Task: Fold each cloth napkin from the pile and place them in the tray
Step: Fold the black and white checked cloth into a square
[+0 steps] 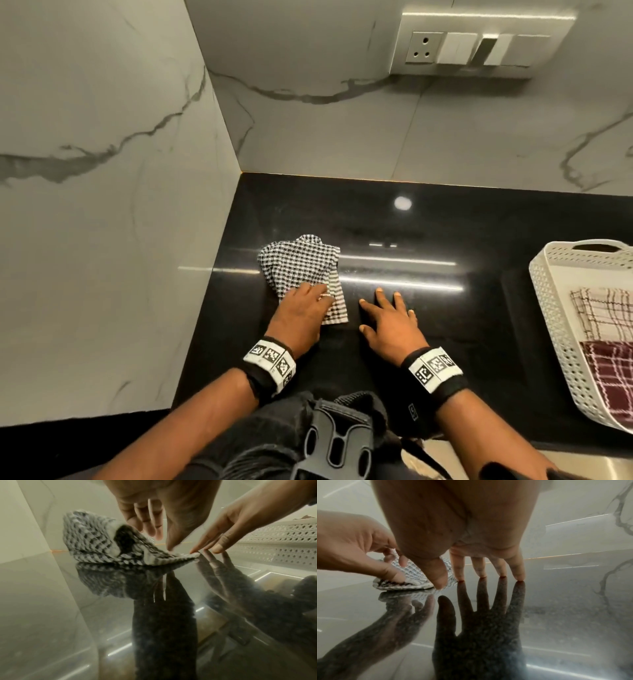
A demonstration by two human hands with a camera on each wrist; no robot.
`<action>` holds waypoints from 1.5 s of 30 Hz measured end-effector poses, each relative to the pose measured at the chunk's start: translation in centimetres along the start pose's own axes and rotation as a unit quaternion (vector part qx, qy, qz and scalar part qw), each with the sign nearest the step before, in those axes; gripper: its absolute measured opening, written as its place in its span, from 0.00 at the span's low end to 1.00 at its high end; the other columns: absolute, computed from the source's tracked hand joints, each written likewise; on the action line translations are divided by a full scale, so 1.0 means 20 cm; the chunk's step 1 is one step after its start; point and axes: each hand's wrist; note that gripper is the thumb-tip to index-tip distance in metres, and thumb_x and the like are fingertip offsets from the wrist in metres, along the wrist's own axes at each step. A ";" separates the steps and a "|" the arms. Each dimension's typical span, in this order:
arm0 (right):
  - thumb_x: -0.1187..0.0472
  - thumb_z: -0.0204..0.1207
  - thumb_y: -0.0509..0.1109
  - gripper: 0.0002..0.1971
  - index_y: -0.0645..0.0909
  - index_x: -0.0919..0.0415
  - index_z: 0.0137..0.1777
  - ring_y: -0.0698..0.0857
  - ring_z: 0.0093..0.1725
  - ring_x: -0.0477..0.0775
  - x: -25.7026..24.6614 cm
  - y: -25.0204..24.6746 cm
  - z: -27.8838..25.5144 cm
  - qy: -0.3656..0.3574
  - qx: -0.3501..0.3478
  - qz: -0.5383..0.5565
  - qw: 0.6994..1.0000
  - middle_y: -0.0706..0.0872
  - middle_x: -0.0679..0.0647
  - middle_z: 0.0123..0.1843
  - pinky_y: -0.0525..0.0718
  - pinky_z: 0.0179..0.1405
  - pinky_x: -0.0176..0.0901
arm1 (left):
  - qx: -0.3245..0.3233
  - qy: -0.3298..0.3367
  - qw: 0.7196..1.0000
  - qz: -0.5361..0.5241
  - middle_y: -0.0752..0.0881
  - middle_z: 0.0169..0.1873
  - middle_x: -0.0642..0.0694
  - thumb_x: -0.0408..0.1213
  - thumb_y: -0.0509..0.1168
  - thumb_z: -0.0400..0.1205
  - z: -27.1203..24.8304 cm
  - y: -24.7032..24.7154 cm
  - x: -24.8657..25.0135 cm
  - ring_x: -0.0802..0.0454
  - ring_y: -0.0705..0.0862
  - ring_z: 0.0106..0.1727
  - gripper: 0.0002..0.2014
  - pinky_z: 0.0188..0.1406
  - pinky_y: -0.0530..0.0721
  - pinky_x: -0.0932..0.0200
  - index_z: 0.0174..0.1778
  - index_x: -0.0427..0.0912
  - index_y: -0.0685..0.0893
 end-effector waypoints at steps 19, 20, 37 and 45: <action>0.62 0.76 0.72 0.13 0.83 0.45 0.57 0.86 0.50 0.41 -0.29 -0.29 0.08 -0.239 0.201 0.248 0.917 0.90 0.41 0.50 0.83 0.53 0.42 | 0.092 0.032 0.957 -0.274 0.84 0.41 0.54 0.39 0.64 0.84 0.15 -0.43 -0.07 0.58 0.81 0.43 0.04 0.45 0.78 0.62 0.46 0.46 0.82; 0.62 0.77 0.72 0.08 0.85 0.49 0.52 0.86 0.43 0.41 -0.29 -0.32 0.09 -0.223 0.210 0.277 0.911 0.90 0.42 0.43 0.84 0.47 0.43 | 0.116 0.025 0.949 -0.293 0.84 0.40 0.54 0.38 0.65 0.85 0.16 -0.48 -0.08 0.59 0.82 0.42 0.04 0.43 0.79 0.64 0.45 0.47 0.83; 0.68 0.79 0.66 0.10 0.90 0.63 0.49 0.87 0.50 0.66 0.13 -0.91 0.11 -0.008 0.321 0.098 0.942 0.90 0.63 0.47 0.82 0.50 0.50 | 0.285 -0.183 0.892 -0.299 0.91 0.46 0.48 0.39 0.72 0.82 0.47 -0.92 -0.36 0.54 0.87 0.46 0.09 0.47 0.80 0.67 0.54 0.40 0.91; 0.62 0.69 0.65 0.12 0.87 0.53 0.48 0.91 0.39 0.60 -0.10 -1.78 -0.09 -0.172 0.496 0.231 0.819 0.92 0.57 0.43 0.91 0.43 0.61 | 0.418 -0.193 0.855 -0.239 0.90 0.44 0.35 0.35 0.65 0.84 0.70 -1.70 -0.19 0.42 0.88 0.41 0.10 0.38 0.79 0.57 0.49 0.31 0.86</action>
Point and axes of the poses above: each hand's wrist, its own z-axis towards the middle knuckle, its own y-axis out of the palm, x = y × z
